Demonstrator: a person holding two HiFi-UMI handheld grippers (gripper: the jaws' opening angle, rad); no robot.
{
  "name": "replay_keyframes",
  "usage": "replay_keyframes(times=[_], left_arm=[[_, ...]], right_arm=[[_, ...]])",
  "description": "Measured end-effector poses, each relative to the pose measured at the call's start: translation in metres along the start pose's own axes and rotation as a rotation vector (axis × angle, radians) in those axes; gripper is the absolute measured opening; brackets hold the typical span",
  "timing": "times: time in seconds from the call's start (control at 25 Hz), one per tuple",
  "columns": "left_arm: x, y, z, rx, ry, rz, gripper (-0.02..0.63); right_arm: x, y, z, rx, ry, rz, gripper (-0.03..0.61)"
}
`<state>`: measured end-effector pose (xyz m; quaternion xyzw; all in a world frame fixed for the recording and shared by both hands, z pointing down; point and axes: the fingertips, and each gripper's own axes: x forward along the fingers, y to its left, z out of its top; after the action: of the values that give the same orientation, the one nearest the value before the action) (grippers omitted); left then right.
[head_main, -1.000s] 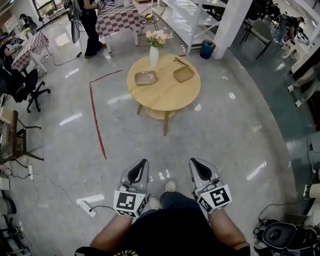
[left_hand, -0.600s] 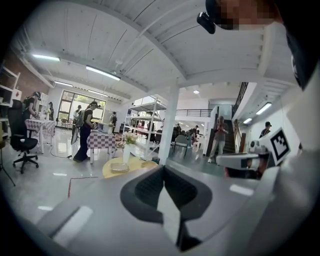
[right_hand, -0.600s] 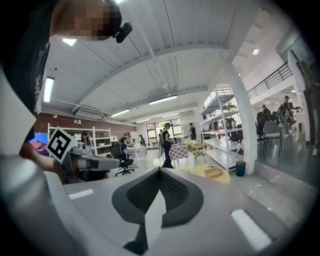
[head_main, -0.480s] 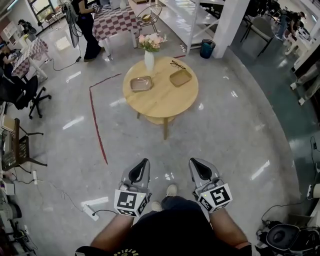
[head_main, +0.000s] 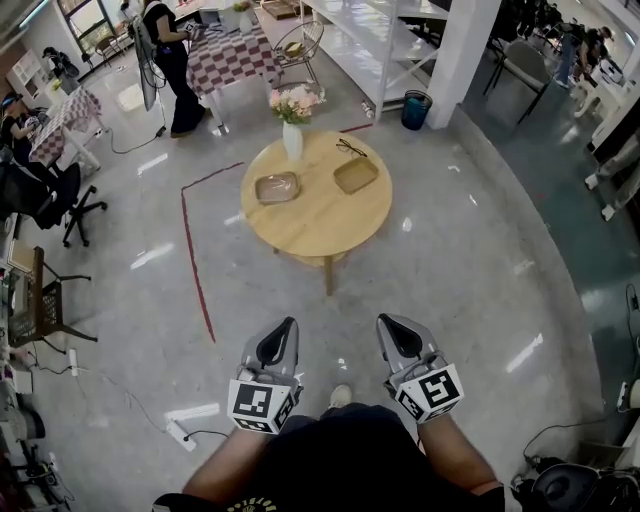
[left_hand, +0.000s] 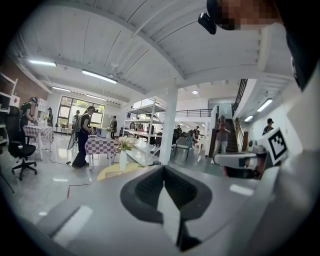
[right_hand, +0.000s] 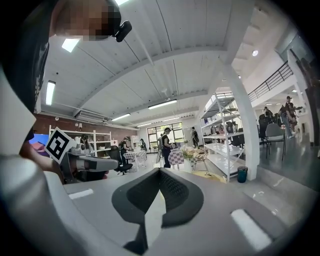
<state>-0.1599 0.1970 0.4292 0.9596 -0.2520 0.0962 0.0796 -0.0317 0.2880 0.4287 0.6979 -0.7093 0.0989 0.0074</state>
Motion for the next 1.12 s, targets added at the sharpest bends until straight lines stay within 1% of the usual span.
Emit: replay_keyframes(times=[0.24,0.44,0.64,0.8,0.92,1.12], left_arm=[[0.026,-0.005,0.007,-0.004,-0.028,0.012,0.002],[0.035,-0.009,0.013,-0.006,-0.037,0.018,0.002],[0.031,0.003,0.014,-0.032,-0.040,0.037,0.002],[0.034,0.017,0.011,-0.044,-0.037,0.030,0.002],[0.041,0.027,0.011,-0.041,-0.036,0.018,0.002],[0.046,0.038,0.024,-0.025,-0.060,0.015,0.002]], right_arm=[[0.007,-0.027,0.002,-0.007,-0.011,0.008,-0.002],[0.008,-0.040,0.009,-0.013,-0.012,0.011,-0.002],[0.015,-0.033,0.012,-0.025,0.002,0.025,-0.002],[0.028,-0.029,0.010,-0.026,0.014,0.020,-0.002],[0.038,-0.028,0.008,-0.018,0.009,0.012,-0.002],[0.052,-0.023,0.017,-0.030,0.006,0.009,-0.002]])
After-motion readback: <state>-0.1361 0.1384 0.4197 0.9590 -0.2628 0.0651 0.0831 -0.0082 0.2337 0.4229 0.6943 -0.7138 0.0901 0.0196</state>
